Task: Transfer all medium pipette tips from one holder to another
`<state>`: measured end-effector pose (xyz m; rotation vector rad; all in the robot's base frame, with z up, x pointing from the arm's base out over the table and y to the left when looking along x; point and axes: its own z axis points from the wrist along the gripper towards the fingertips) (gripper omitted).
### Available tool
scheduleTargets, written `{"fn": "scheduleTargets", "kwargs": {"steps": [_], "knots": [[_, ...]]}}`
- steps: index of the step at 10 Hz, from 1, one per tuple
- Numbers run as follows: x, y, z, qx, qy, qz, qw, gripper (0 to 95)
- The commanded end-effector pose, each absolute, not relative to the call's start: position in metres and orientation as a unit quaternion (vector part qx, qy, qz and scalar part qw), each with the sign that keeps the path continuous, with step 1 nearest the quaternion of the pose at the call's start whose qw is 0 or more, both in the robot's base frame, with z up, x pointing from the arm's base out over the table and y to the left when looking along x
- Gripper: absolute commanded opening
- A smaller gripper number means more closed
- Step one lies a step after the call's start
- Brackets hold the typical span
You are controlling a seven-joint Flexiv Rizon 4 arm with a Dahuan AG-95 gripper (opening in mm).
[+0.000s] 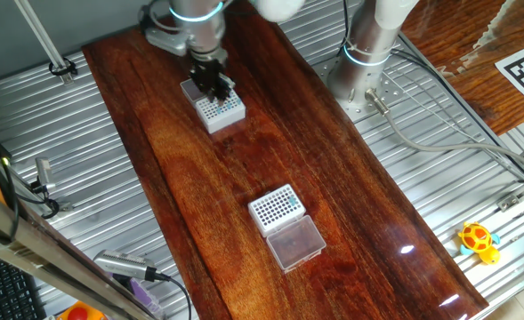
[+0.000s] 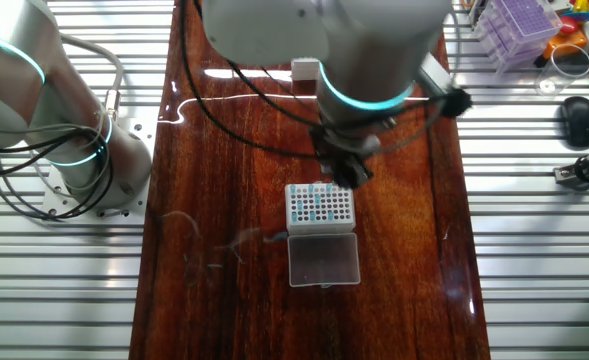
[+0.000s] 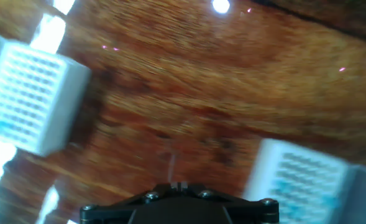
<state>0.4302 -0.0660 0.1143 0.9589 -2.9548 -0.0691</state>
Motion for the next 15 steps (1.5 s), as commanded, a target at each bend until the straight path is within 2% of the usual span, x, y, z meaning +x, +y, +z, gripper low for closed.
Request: {"fn": "scheduleTargets", "kwargs": {"steps": [1, 15], "knots": [[0.436, -0.067, 0.106, 0.313, -0.949, -0.022, 0.015, 19.0], [0.423, -0.059, 0.081, 0.294, -0.955, -0.026, 0.002, 19.0]]}}
